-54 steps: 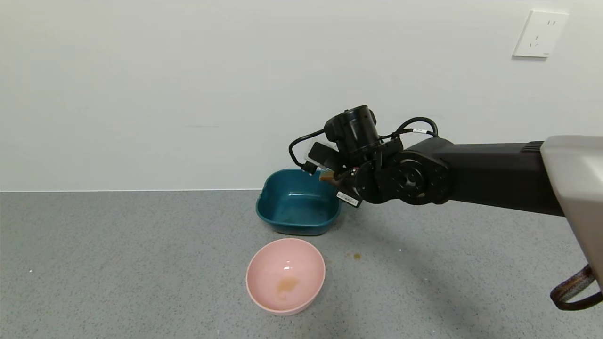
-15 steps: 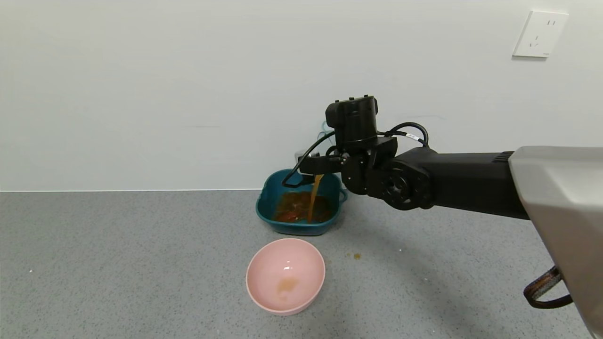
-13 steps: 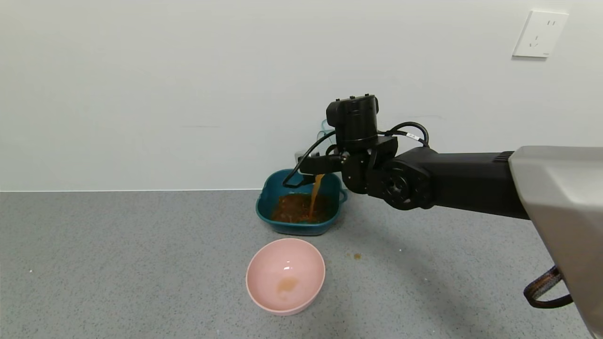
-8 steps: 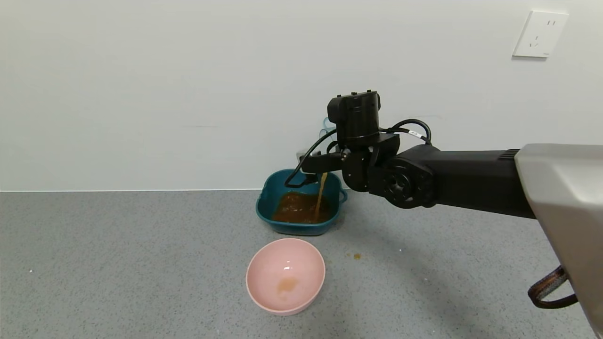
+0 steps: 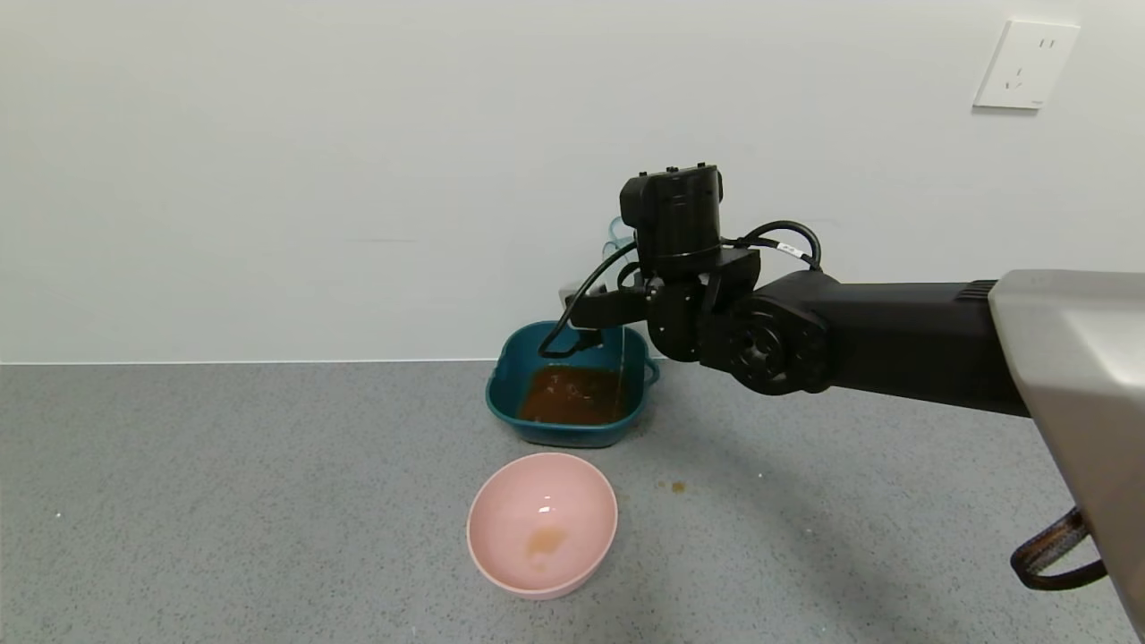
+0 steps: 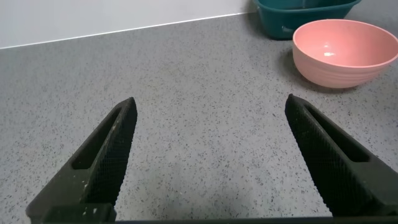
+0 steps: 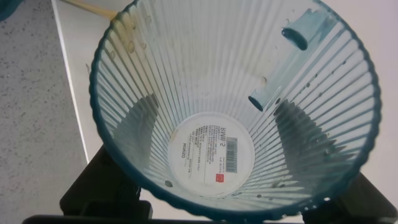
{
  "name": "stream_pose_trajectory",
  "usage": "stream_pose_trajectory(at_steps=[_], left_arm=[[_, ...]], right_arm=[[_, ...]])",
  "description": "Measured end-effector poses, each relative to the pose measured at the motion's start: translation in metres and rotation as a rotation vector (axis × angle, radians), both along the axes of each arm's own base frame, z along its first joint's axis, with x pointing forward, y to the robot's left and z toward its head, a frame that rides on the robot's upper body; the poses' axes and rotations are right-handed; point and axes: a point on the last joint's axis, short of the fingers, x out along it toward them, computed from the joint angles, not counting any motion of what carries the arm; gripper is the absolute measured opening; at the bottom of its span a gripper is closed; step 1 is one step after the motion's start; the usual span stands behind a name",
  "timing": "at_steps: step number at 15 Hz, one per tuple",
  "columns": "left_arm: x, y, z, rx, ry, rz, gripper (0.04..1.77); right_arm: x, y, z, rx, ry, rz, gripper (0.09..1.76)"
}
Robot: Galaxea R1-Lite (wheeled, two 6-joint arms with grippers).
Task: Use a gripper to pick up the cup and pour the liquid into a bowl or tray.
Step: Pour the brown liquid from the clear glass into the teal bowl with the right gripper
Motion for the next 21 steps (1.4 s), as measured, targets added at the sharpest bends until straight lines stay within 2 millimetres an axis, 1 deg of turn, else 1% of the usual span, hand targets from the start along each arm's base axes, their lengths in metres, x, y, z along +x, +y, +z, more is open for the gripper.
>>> stream_pose_trajectory(at_steps=[4,15,21], left_arm=[[0.0000,0.0000,0.0000,0.000,0.000,0.000,1.72],[0.0000,0.0000,0.0000,0.000,0.000,0.000,1.72],[0.0000,0.0000,0.0000,0.000,0.000,0.000,1.72]], right_arm=[[0.0015,0.0018,0.0076,-0.025,-0.068,0.011,1.35],[0.0016,0.0030,0.0053,-0.025,-0.061,0.017,1.35],[-0.0044,0.0030,0.0047,0.138,-0.039,-0.036,1.35]])
